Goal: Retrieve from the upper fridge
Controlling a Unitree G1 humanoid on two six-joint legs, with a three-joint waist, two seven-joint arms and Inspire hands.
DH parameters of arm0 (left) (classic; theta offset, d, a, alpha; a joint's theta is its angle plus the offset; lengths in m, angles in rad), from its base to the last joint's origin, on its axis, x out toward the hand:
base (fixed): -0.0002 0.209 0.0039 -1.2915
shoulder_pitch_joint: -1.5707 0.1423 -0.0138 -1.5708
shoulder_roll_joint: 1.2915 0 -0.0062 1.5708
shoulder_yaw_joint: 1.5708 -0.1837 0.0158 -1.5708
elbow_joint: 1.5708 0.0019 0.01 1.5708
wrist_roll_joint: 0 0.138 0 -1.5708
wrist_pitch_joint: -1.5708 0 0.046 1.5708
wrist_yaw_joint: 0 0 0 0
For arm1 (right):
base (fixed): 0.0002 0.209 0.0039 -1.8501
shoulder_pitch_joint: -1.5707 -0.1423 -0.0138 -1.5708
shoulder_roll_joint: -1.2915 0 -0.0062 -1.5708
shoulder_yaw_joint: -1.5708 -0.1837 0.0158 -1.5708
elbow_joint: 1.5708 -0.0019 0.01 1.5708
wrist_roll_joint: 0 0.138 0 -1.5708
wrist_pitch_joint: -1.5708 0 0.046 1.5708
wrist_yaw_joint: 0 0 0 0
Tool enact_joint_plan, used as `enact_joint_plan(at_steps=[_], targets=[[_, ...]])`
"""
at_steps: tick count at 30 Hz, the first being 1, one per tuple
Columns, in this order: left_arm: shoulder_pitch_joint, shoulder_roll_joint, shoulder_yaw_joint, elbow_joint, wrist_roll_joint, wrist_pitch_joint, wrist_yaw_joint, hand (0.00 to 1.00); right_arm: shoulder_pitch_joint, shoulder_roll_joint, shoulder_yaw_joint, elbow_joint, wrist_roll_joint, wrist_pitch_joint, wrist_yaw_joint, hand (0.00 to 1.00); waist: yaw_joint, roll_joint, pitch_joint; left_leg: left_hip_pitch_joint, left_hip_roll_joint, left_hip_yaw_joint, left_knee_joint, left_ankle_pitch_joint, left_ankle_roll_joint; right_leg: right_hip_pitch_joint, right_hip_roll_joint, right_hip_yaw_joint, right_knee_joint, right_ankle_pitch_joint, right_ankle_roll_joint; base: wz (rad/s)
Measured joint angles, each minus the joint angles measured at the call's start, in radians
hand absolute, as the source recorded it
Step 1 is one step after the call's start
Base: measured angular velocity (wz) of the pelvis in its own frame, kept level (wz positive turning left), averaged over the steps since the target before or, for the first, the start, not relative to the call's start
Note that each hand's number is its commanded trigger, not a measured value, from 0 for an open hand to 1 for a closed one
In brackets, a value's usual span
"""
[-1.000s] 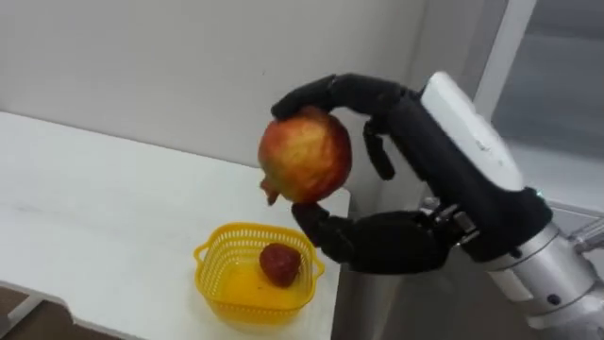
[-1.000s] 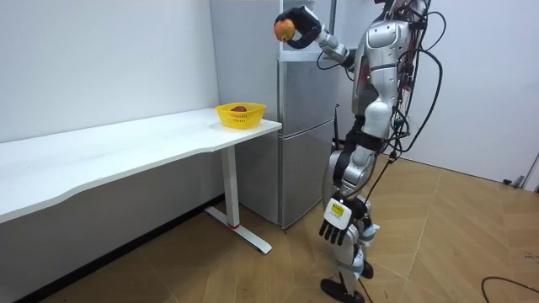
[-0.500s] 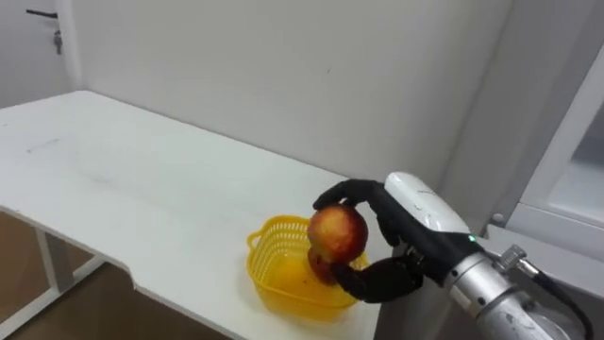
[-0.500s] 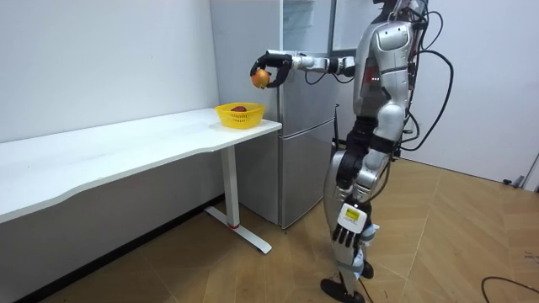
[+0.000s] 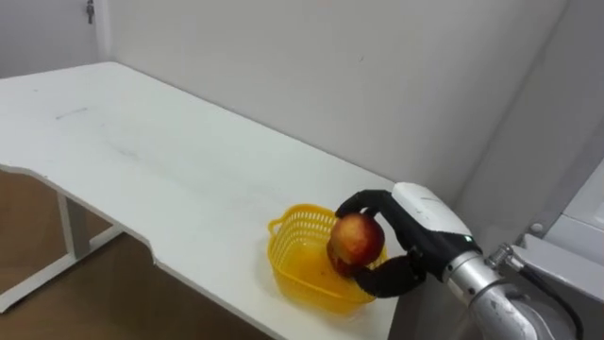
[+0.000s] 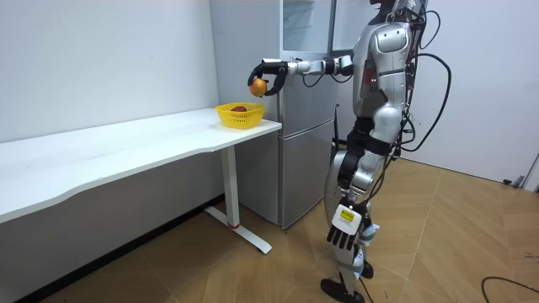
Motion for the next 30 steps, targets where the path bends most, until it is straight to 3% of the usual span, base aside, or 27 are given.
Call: enact_joint_plan(at_steps=[23, 25, 26, 30], targets=[[0.020, 0.011, 0.009, 0.000, -0.001, 0.014, -0.004, 0.00, -0.032, -0.013, -0.001, 0.149, 0.036, 0.013, 0.007, 1.00, 0.043, -0.015, 0.0060, -0.039, -0.009, -0.027, 0.033, -0.006, 0.001, -0.015, -0.006, -0.021, 0.020, 0.000, 0.000, 0.04], [0.020, 0.011, 0.010, 0.000, -0.001, 0.017, -0.004, 0.00, -0.032, -0.013, -0.001, 0.152, 0.036, 0.013, 0.008, 0.50, 0.043, -0.014, 0.0070, -0.039, -0.009, -0.027, 0.033, -0.006, 0.001, -0.016, -0.006, -0.021, 0.020, 0.000, 0.000, 0.00], [0.020, 0.011, 0.010, 0.000, -0.001, 0.017, -0.004, 0.00, -0.032, -0.014, -0.001, 0.153, 0.035, 0.014, 0.013, 0.00, 0.044, -0.015, 0.0067, -0.040, -0.009, -0.027, 0.033, -0.006, 0.001, -0.016, -0.006, -0.022, 0.020, 0.000, 0.000, 0.00], [0.020, 0.011, 0.010, 0.000, -0.001, 0.022, -0.005, 0.00, -0.032, -0.015, -0.001, 0.153, 0.035, 0.015, 0.016, 0.00, 0.046, -0.014, 0.0068, -0.043, -0.009, -0.028, 0.034, -0.007, 0.001, -0.016, -0.005, -0.023, 0.019, 0.000, 0.000, 0.00]])
